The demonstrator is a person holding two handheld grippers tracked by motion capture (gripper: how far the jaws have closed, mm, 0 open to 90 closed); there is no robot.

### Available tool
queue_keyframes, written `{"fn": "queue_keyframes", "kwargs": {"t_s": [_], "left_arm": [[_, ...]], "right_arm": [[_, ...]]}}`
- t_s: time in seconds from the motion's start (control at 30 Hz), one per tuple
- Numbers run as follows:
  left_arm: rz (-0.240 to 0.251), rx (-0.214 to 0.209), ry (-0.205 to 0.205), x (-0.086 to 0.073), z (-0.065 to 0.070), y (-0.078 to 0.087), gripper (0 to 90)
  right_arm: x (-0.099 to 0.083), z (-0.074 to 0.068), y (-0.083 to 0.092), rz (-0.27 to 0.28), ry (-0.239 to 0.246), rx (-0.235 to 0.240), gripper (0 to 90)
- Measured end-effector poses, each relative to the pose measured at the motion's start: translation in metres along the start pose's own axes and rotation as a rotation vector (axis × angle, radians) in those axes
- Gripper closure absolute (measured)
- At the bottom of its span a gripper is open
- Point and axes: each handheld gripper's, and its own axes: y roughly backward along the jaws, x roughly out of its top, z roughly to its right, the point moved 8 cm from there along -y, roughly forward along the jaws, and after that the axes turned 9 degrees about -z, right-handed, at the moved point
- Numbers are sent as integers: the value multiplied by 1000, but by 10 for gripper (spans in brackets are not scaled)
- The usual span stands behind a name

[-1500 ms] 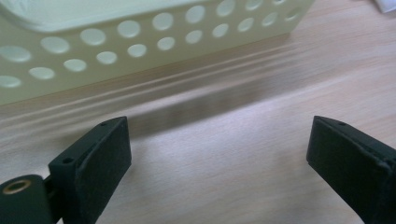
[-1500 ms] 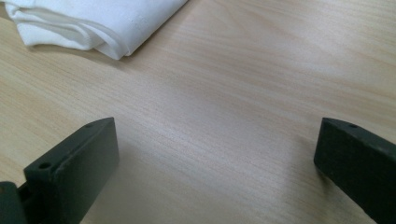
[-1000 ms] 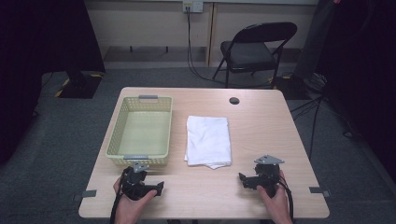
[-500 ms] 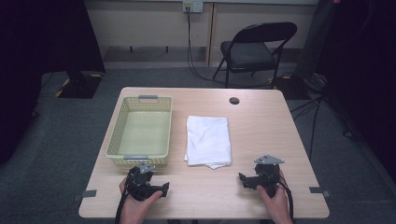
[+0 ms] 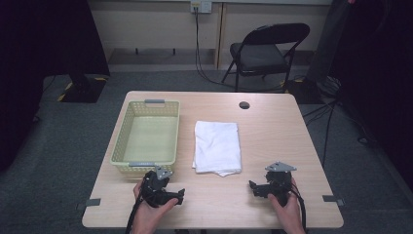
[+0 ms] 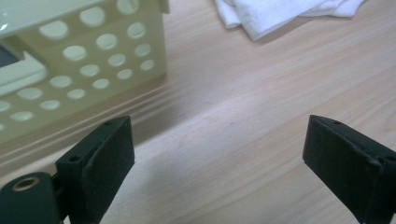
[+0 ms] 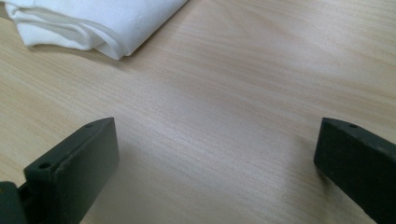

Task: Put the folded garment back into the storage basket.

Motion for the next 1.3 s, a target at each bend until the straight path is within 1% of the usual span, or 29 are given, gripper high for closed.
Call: {"fn": "queue_keyframes", "kwargs": {"t_s": [0.03, 0.1, 0.2, 0.27, 0.4, 0.43, 0.5, 0.57, 0.63, 0.7, 0.73, 0.8, 0.83, 0.93, 1.0, 1.07, 1.17, 1.2, 1.23, 1.3], "left_arm": [[-1, 1, -1, 1, 1, 1, 85], [14, -3, 14, 4, 5, 2, 82], [16, -14, -5, 8, 11, 2, 77], [20, -11, -10, 11, 14, 3, 77], [29, -20, -23, 15, 18, 4, 77], [28, -26, -42, 16, 20, 4, 78], [28, -22, -52, 16, 21, 3, 78], [27, -33, -52, 17, 23, 2, 78], [36, -43, -51, 20, 24, 4, 79], [43, -73, -63, 24, 25, 8, 78], [45, -79, -73, 25, 26, 10, 83], [53, -71, -86, 29, 24, 15, 82], [62, -76, -79, 32, 24, 16, 79], [70, -90, -83, 37, 25, 18, 78], [77, -89, -91, 40, 27, 19, 83], [87, -88, -88, 43, 28, 19, 89], [91, -93, -83, 46, 29, 18, 89], [90, -104, -77, 49, 30, 15, 87], [87, -105, -81, 50, 31, 13, 84], [82, -95, -87, 50, 32, 9, 84]], "right_arm": [[0, 0, 0, 0, 0, 0, 0], [0, 0, 0, 0, 0, 0, 0], [0, 0, 0, 0, 0, -1, 0], [0, 0, 0, 0, 0, -1, 0], [0, 0, 0, 0, 0, -1, 0], [0, 0, 0, 0, 0, -1, 0], [0, 0, 0, 0, 0, -1, 0], [0, 0, 0, 0, 0, -1, 0], [0, 0, 0, 0, 0, -1, 0], [0, 0, 0, 0, 0, -1, 0], [0, 0, 0, 0, 0, -1, 0], [0, 0, 0, 0, 0, -1, 0], [0, 0, 0, 0, 0, -1, 0], [0, 0, 0, 0, 0, -1, 0], [0, 0, 0, 0, 0, -1, 0], [0, 0, 0, 0, 0, -1, 0], [0, 0, 0, 0, 0, -1, 0], [0, 0, 0, 0, 0, -1, 0], [0, 0, 0, 0, -1, -1, 0], [0, 0, 0, 1, -1, -2, 0]]}}
